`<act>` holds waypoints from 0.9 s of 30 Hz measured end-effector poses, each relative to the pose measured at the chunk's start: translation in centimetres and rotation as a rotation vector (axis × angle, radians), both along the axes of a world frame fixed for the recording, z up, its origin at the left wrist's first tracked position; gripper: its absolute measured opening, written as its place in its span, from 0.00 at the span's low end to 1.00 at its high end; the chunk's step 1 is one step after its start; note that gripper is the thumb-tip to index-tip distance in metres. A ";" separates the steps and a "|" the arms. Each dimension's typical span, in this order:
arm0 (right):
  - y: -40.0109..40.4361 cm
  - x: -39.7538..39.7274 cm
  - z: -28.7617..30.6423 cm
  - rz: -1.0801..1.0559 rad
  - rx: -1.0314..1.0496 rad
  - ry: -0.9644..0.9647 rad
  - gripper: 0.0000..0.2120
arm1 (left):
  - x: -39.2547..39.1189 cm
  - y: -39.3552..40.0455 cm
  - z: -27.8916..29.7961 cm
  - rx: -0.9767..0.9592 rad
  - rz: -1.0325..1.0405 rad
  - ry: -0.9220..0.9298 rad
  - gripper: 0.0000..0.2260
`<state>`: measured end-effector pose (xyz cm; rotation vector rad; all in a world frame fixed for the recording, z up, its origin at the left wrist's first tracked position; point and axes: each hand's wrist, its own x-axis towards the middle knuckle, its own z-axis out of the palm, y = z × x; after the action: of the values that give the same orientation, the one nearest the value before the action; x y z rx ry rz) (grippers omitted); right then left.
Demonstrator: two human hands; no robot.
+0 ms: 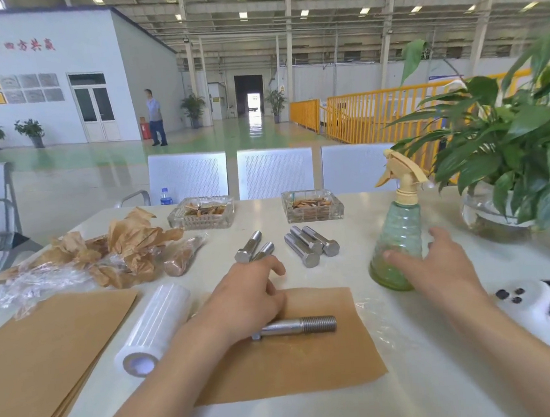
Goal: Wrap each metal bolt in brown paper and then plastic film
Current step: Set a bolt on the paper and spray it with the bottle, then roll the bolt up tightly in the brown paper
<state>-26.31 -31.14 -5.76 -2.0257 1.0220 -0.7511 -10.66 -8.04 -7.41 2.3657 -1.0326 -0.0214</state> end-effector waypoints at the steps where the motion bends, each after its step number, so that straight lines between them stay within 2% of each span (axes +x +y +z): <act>1: 0.9 -0.5 -0.2 -0.030 -0.034 -0.029 0.40 | 0.1 0.2 0.0 -0.022 -0.010 -0.003 0.10; 3: 3.2 -1.8 -0.6 -0.033 -0.157 -0.162 0.29 | 0.1 0.6 0.4 -0.061 -0.042 -0.027 0.07; 5: 5.5 -2.5 -0.7 0.069 -0.301 -0.254 0.16 | 0.0 1.1 1.0 -0.096 -0.098 -0.047 0.07; 7: 6.9 -2.3 -0.6 0.210 -0.376 -0.247 0.12 | -0.4 1.8 1.6 -0.128 -0.162 -0.052 0.07; 11: 7.6 -1.3 0.2 0.441 -0.379 -0.154 0.07 | -1.7 3.3 2.7 -0.122 -0.245 -0.079 0.08; 14: 7.6 -0.3 0.5 0.549 -0.391 -0.018 0.06 | -2.8 4.0 2.9 -0.069 -0.272 -0.154 0.05; 19: 7.9 1.1 -0.2 0.656 -0.483 0.272 0.04 | -4.0 4.9 2.0 0.048 -0.302 -0.352 0.06; 24: 7.7 0.9 -0.9 0.718 -0.534 0.296 0.12 | -5.0 5.1 1.1 0.113 -0.326 -0.527 0.09; 27: 7.8 0.5 -1.0 0.745 -0.594 0.294 0.13 | -5.2 5.3 0.8 0.109 -0.310 -0.592 0.09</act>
<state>-25.82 -23.38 -6.79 -2.8226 0.1039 -0.3685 -15.85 -2.70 -6.64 2.3323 -1.7024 0.5485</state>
